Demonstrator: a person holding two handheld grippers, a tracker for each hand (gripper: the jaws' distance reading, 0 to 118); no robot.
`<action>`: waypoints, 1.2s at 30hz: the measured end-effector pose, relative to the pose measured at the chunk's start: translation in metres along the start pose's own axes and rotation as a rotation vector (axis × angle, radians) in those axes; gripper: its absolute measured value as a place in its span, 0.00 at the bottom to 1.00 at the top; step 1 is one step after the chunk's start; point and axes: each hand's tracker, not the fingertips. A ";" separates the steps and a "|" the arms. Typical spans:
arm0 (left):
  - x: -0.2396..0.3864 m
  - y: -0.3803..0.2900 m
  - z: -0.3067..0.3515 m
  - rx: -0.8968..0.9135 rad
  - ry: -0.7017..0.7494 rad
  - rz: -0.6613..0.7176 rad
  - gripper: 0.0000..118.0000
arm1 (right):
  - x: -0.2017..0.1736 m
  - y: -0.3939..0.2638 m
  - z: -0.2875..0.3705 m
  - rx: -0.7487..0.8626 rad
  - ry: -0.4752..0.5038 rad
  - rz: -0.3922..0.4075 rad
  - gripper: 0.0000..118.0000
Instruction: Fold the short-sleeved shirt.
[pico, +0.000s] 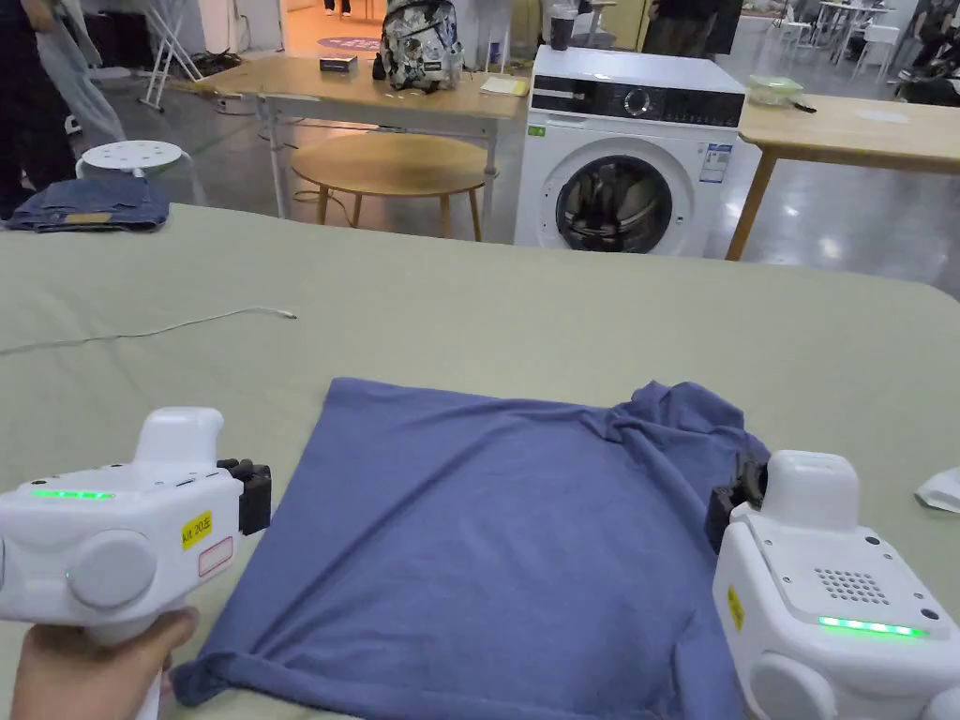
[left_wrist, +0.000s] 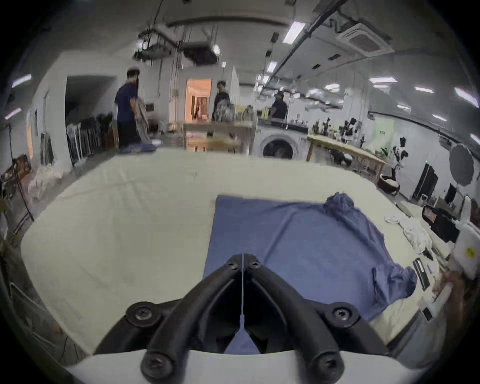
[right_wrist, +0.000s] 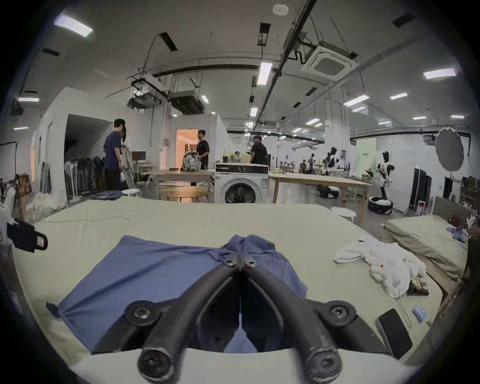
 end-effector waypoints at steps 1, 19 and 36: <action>-0.008 -0.002 -0.004 -0.072 0.013 -0.011 0.00 | 0.001 -0.002 -0.002 -0.010 0.001 0.000 0.00; -0.070 -0.083 -0.069 -0.540 0.170 0.099 0.59 | 0.009 -0.033 -0.008 -0.147 -0.013 0.004 0.00; -0.045 -0.086 -0.057 -0.475 0.081 0.005 0.00 | 0.055 -0.040 0.005 -0.367 0.002 -0.006 0.00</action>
